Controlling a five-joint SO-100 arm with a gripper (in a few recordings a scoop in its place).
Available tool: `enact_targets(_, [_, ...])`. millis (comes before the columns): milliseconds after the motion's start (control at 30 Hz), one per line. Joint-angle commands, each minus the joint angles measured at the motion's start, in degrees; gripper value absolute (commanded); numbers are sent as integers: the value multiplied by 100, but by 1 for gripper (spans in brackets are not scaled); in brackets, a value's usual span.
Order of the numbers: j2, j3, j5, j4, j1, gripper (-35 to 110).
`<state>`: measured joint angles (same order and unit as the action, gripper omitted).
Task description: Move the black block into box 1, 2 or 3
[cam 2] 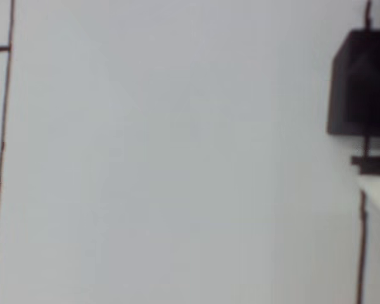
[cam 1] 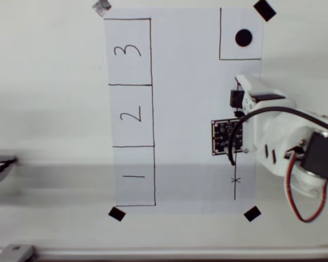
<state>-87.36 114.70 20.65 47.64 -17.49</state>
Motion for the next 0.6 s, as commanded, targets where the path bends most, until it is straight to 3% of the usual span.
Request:
enact_targets(0, [-343,53,105,-79,-62,26])
enact_targets(400, [-387,158,114,-167,-62,26])
enact_targets(533, [-431,308,123,-290,-62,1])
enact_targets(567, [-448,352,132,-316,-62,0])
